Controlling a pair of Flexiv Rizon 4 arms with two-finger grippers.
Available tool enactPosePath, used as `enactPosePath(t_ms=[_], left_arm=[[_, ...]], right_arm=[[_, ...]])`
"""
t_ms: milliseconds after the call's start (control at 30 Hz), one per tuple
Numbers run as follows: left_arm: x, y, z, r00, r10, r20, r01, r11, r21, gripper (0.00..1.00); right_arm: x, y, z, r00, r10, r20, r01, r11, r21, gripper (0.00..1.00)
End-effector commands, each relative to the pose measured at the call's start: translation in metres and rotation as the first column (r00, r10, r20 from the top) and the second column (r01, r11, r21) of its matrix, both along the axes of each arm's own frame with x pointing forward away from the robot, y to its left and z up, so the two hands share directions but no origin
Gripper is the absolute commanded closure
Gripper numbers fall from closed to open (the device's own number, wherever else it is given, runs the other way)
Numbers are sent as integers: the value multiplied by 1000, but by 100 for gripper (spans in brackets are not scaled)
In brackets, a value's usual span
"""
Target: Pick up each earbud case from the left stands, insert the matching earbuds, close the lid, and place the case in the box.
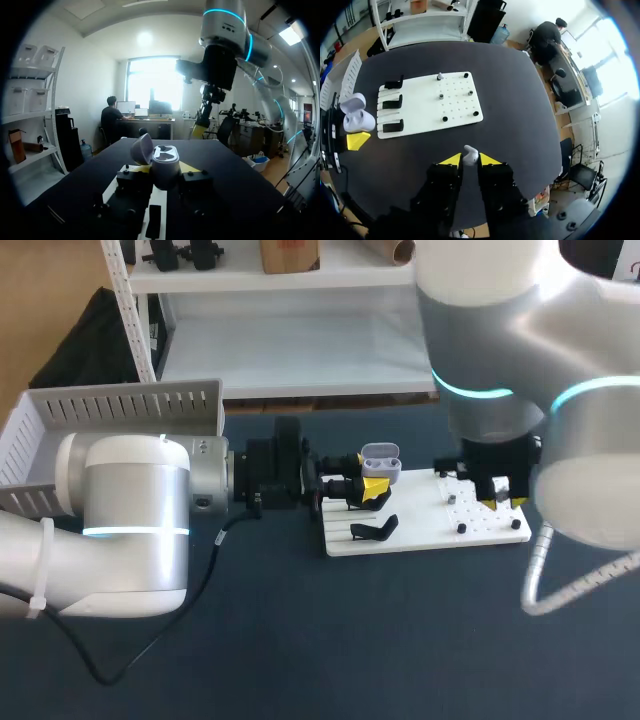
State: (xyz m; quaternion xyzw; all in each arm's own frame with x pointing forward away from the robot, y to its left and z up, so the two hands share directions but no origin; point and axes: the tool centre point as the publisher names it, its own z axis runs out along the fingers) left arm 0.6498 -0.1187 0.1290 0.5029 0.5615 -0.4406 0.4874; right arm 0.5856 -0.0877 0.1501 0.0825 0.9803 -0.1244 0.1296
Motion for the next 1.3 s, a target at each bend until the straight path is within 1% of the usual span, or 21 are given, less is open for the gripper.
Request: enactPosePath(t_ms=[33,67,100,133,167,200,233,267,300,333,400,433,467,567,600,633,667,1033,1133,1167,1300], left_arm=[[-1,0,-1,1000,6,3,-6,1000,-4,100],[-1,0,-1,1000,6,3,-6,1000,-4,100],[-1,0,-1,1000,6,3,-6,1000,-4,100],[-1,0,-1,1000,6,3,-6,1000,-4,100],[-1,0,-1,1000,6,3,-6,1000,-4,100],[-1,0,-1,1000,6,3,-6,1000,-4,100],[-1,0,-1,1000,6,3,-6,1000,-4,100],[-1,0,-1,1000,6,3,-6,1000,-4,100],[-1,0,-1,1000,6,3,-6,1000,-4,100],[-1,0,-1,1000,6,3,-6,1000,-4,100],[-1,0,-1,1000,6,3,-6,1000,-4,100],[-1,0,-1,1000,6,3,-6,1000,-4,100],[-1,0,-1,1000,6,3,-6,1000,-4,100],[-1,0,-1,1000,6,3,-6,1000,-4,100],[-1,0,-1,1000,6,3,-6,1000,-4,100],[-1,0,-1,1000,6,3,-6,1000,-4,100],[-1,0,-1,1000,6,3,-6,1000,-4,100],[-1,0,-1,1000,6,3,-6,1000,-4,100],[-1,0,-1,1000,6,3,-6,1000,-4,100],[-1,0,-1,1000,6,3,-6,1000,-4,100],[-1,0,-1,1000,6,3,-6,1000,-4,100]], right_arm=[[2,26,26,976,-216,6,216,976,-9,100],[0,31,31,967,-255,11,255,967,-16,100],[0,35,34,965,-264,13,264,965,-7,100],[-1,42,39,957,-289,9,289,957,26,100],[-2,46,42,953,-302,5,302,953,21,100],[-2,51,46,953,-303,14,302,953,39,100],[-1,54,48,945,-328,11,328,944,27,100],[-1,58,51,946,-325,10,324,945,45,100],[-1,60,53,927,-375,-1,375,927,13,100],[0,62,56,928,-373,-8,373,927,36,100],[0,69,60,911,-411,-13,412,911,20,100],[1,72,62,915,-404,-15,404,914,42,100],[2,75,63,905,-424,-23,425,905,30,100],[4,84,68,895,-446,-7,446,895,15,100],[6,88,70,904,-428,7,428,904,14,100],[8,90,71,901,-433,3,433,901,14,100],[10,94,72,911,-413,-8,413,910,15,100],[27,119,71,926,-377,4,377,926,-12,100],[31,122,67,920,-392,3,392,919,-31,100],[31,123,66,911,-412,-5,412,911,-32,100],[31,125,62,899,-437,-8,437,899,-31,100]])
